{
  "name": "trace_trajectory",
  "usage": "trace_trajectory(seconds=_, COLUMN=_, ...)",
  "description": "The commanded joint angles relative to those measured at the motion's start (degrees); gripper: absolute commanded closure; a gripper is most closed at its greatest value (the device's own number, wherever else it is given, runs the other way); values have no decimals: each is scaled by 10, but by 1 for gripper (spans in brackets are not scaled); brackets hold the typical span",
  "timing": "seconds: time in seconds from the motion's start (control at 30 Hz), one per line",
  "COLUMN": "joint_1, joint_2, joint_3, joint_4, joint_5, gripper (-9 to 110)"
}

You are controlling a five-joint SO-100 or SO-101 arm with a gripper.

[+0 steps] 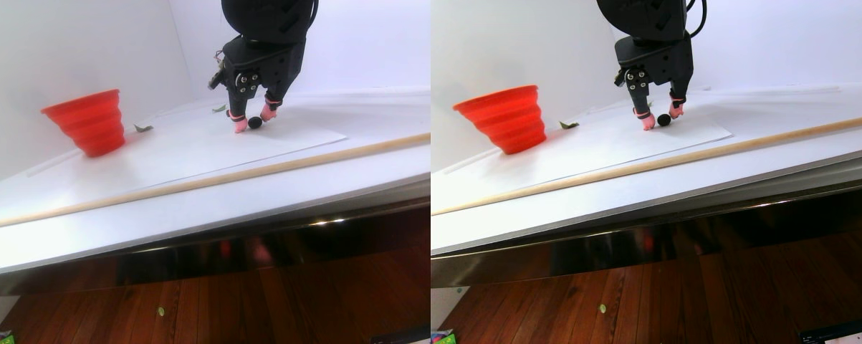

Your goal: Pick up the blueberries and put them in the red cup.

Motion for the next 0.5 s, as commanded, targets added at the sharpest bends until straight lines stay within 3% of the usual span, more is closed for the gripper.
trace_trajectory(seconds=0.0, joint_1=3, joint_2=-2, joint_3=-36, joint_4=-16, joint_5=0, gripper=81)
trace_trajectory(seconds=0.47, joint_1=0, joint_2=-9, joint_3=-31, joint_4=-19, joint_5=-2, gripper=86)
